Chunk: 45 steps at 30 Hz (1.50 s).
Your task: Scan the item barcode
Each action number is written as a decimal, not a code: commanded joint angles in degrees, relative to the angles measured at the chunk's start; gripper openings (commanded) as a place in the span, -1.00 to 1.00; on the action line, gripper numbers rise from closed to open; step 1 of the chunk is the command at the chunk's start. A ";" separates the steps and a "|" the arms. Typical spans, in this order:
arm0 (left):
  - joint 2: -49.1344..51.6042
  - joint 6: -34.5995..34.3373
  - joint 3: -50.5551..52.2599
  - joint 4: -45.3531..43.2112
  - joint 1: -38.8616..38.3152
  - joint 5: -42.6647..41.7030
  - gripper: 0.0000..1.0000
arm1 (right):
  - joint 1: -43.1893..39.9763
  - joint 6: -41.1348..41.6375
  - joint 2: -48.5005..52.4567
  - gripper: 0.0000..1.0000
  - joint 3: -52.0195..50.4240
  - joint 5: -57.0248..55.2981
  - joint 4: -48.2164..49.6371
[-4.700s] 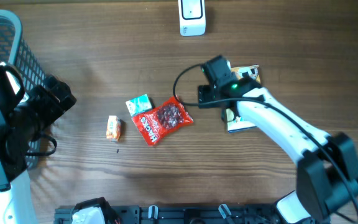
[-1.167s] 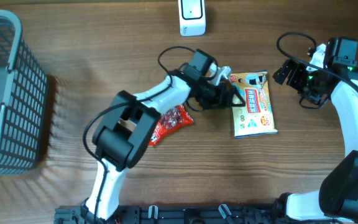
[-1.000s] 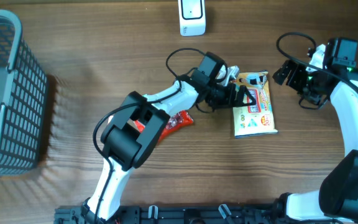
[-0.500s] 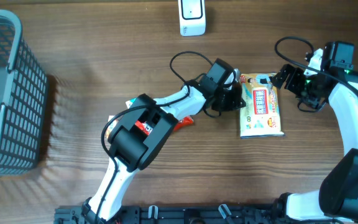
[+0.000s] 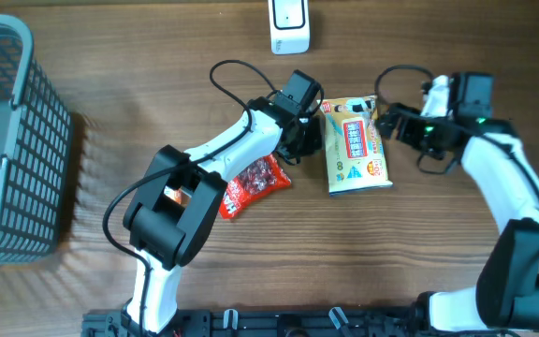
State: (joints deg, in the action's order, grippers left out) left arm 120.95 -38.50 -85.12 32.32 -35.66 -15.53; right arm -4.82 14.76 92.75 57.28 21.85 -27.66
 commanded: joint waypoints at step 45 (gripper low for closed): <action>10.10 -16.41 0.04 -7.43 15.65 -34.53 -0.92 | 4.37 -2.51 33.53 0.99 3.65 31.71 13.31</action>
State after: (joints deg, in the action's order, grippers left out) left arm 131.81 -54.30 -85.43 22.06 -19.90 -58.41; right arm -4.36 9.10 121.30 63.26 67.07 -12.49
